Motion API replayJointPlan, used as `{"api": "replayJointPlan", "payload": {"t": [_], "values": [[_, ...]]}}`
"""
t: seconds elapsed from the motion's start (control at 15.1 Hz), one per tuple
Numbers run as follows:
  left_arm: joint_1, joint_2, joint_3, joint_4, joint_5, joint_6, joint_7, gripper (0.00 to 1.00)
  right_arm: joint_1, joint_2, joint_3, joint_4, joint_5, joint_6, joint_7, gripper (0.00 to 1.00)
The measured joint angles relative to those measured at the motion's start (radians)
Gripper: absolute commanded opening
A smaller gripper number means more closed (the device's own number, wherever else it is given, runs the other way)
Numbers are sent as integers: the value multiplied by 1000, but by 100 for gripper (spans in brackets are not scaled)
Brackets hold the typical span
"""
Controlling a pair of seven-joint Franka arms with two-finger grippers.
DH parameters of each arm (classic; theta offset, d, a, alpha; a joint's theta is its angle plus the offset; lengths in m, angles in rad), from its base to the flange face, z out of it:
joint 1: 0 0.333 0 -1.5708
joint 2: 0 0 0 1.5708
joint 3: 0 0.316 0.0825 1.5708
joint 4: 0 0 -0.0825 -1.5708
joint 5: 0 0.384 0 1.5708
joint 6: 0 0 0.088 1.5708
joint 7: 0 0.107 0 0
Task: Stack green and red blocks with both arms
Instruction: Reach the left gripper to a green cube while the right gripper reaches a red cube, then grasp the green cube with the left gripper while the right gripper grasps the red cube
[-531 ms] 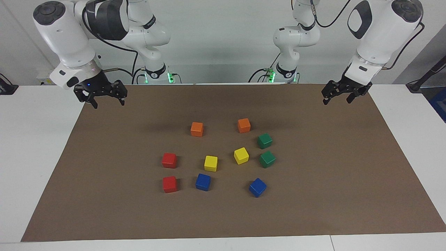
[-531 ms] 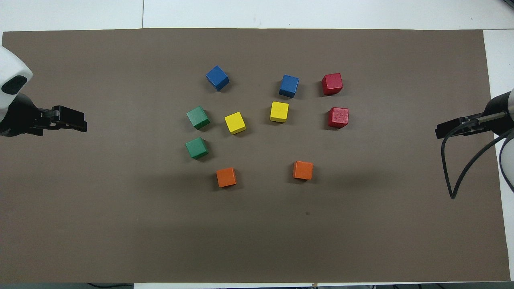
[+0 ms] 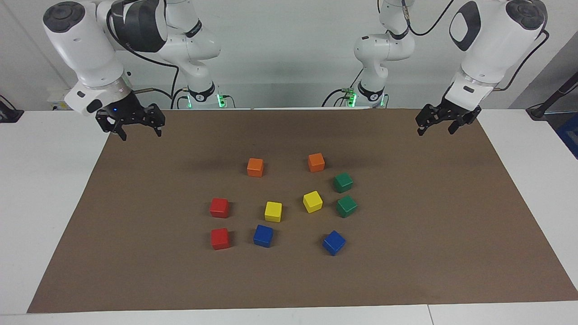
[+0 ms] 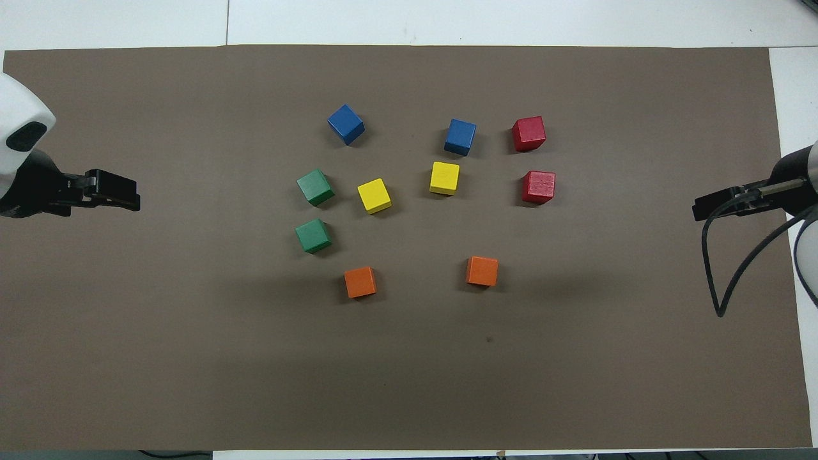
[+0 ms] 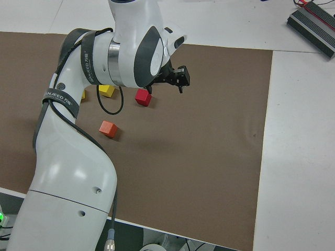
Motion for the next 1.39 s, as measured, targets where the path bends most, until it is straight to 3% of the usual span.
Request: {"api": "replayJointPlan", "payload": {"t": [0.27, 0.6, 0.8, 1.13, 1.39], "values": [[0, 0, 0, -1, 0, 2, 0, 100, 10, 0, 0, 0, 1, 0, 37, 100], [-54, 29, -4, -21, 0, 54, -37, 100, 144, 29, 4, -29, 2, 86, 284, 100], [-153, 95, -8, -50, 0, 162, -165, 100, 219, 130, 6, -48, 34, 214, 474, 100], [-248, 139, -10, -246, 0, 504, -420, 100, 231, 315, 6, -49, 82, 400, 603, 100], [-293, 150, -11, -299, 0, 542, -555, 97, 255, 392, 7, -48, 83, 471, 652, 100]]}}
